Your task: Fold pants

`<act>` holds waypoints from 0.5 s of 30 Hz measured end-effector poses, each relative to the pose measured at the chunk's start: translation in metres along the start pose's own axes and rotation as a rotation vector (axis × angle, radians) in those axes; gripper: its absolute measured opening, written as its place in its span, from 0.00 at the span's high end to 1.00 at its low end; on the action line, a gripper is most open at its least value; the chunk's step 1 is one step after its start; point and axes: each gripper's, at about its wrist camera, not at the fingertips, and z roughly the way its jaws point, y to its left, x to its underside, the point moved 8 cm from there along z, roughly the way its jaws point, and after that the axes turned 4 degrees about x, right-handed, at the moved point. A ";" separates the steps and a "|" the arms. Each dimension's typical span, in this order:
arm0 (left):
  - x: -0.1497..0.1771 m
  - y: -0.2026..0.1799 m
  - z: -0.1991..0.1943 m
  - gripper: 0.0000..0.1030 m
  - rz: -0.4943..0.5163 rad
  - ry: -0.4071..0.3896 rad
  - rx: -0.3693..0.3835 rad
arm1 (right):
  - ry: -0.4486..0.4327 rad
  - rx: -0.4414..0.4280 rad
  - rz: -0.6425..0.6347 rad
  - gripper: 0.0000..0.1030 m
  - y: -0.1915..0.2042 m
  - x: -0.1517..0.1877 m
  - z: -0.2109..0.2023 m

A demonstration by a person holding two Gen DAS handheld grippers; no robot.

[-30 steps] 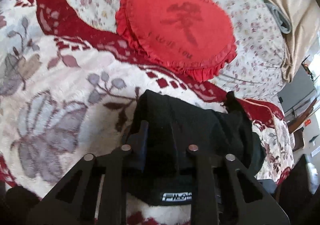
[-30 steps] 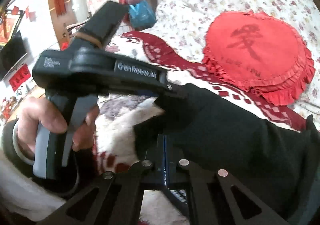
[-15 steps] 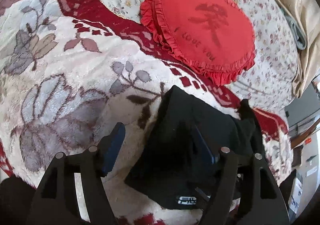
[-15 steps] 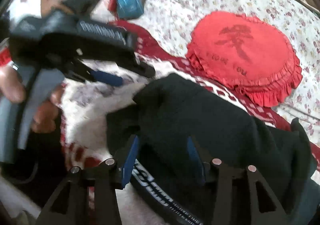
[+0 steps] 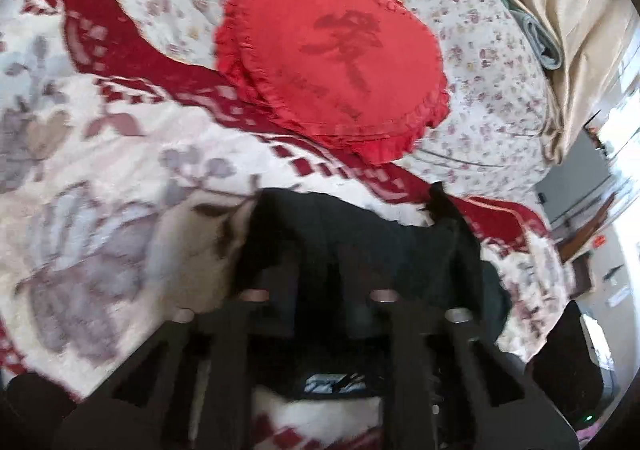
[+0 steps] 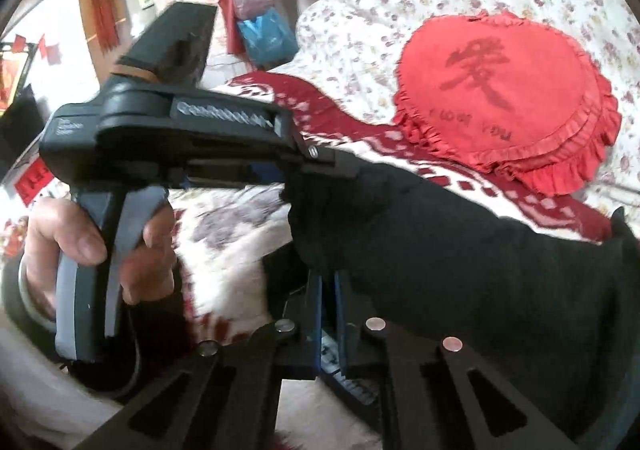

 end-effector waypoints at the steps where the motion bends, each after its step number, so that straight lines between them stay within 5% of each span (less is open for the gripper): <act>1: 0.005 0.006 0.001 0.86 -0.001 0.012 -0.026 | 0.012 -0.011 -0.004 0.95 0.006 0.004 0.000; 4: 0.023 0.032 0.017 0.86 -0.006 0.067 -0.137 | 0.077 -0.061 0.016 0.96 0.016 0.023 0.017; 9: 0.024 0.041 0.007 0.85 -0.032 0.051 -0.181 | 0.136 -0.103 0.013 0.96 0.023 0.033 0.027; 13: 0.007 0.025 -0.013 0.60 0.004 -0.015 -0.192 | 0.023 0.069 0.082 0.90 -0.033 0.006 -0.022; 15: -0.002 0.011 -0.019 0.57 0.027 -0.050 -0.171 | 0.017 0.184 0.144 0.80 -0.074 -0.001 -0.037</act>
